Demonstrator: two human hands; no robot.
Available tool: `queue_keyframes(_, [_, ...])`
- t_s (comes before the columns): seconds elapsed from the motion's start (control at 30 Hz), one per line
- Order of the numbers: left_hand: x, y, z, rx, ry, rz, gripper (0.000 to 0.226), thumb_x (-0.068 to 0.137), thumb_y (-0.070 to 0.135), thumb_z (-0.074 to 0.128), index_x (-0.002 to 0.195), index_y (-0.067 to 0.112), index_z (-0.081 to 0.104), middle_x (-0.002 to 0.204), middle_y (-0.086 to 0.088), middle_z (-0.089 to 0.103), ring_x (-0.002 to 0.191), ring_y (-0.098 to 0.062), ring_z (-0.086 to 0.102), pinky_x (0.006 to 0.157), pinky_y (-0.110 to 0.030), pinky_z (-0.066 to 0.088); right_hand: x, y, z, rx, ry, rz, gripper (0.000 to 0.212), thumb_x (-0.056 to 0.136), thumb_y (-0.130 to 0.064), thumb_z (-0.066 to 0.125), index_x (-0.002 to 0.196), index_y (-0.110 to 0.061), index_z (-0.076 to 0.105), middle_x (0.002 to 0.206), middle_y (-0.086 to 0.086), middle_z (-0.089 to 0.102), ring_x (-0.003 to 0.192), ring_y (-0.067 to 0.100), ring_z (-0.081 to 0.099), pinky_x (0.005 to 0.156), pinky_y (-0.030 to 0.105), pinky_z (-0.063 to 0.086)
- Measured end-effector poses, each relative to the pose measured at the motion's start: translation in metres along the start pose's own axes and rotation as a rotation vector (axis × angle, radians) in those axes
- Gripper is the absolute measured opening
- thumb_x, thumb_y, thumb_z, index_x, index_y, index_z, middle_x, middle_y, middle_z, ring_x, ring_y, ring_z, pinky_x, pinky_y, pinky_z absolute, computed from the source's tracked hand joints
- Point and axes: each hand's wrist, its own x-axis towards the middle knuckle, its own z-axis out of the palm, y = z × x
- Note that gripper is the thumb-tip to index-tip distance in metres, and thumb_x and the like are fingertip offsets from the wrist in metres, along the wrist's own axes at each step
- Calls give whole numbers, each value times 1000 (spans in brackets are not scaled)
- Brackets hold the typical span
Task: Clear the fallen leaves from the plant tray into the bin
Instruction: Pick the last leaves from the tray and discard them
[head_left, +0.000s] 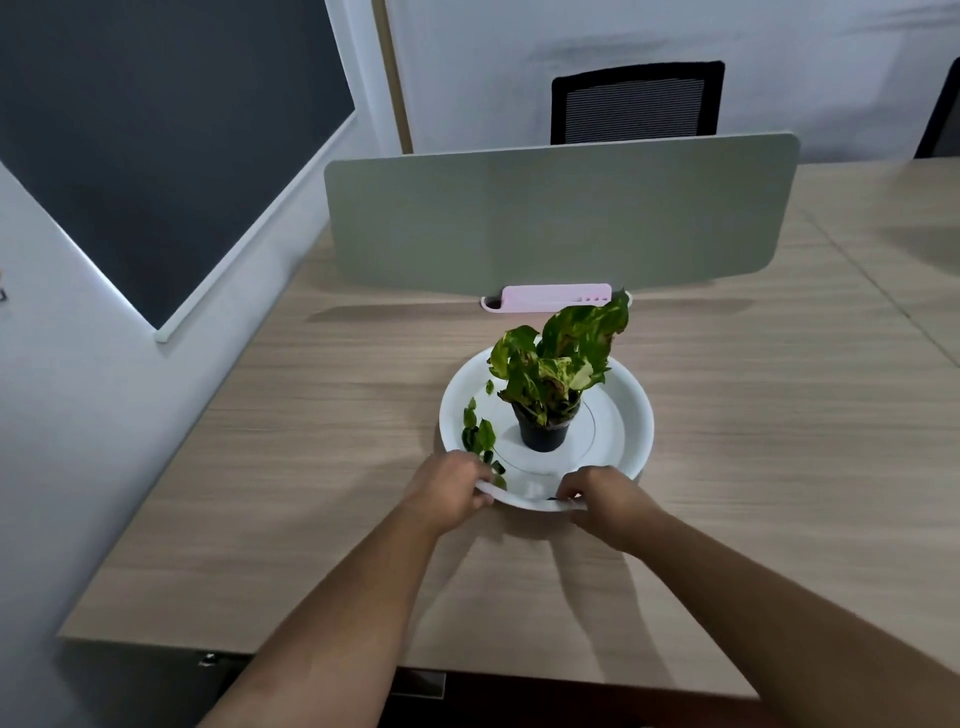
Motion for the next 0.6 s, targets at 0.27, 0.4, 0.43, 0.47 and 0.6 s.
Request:
queue_keyframes(0.27, [-3, 5, 4, -18, 27, -13, 27, 80, 36, 67, 104, 23, 70, 106, 2, 71, 100, -19, 62, 84, -32, 49, -1, 11, 0, -65, 14, -15, 38, 76, 1, 50, 99, -24, 67, 102, 2, 68, 99, 24, 60, 84, 38, 51])
queue_keyframes(0.4, [-4, 35, 12, -60, -25, 40, 31, 80, 43, 66, 101, 21, 71, 102, 0, 71, 96, -19, 62, 82, -33, 50, -9, 34, -21, -132, 95, 40, 50, 71, 8, 49, 100, -28, 71, 104, -2, 72, 99, 23, 62, 86, 35, 51])
queue_keyframes(0.43, [-3, 40, 14, -88, -38, 37, 31, 80, 43, 66, 101, 21, 71, 103, 0, 71, 96, -19, 62, 82, -33, 51, -9, 39, -25, -120, 119, 67, 51, 71, 9, 49, 100, -26, 71, 105, -1, 72, 99, 24, 63, 87, 36, 52])
queue_keyframes(0.47, [-3, 43, 15, -121, -44, 24, 31, 80, 44, 66, 100, 21, 71, 102, 0, 71, 95, -18, 63, 82, -34, 51, -8, 43, -28, -106, 140, 93, 51, 71, 10, 48, 99, -25, 71, 106, 1, 72, 99, 24, 63, 87, 37, 52])
queue_keyframes(0.6, [2, 36, 12, -209, 10, -105, 28, 80, 43, 66, 98, 21, 70, 101, 1, 69, 93, -18, 64, 80, -34, 53, 3, 42, -33, -62, 209, 157, 43, 78, 5, 48, 106, -21, 67, 115, 7, 68, 105, 28, 62, 89, 38, 53])
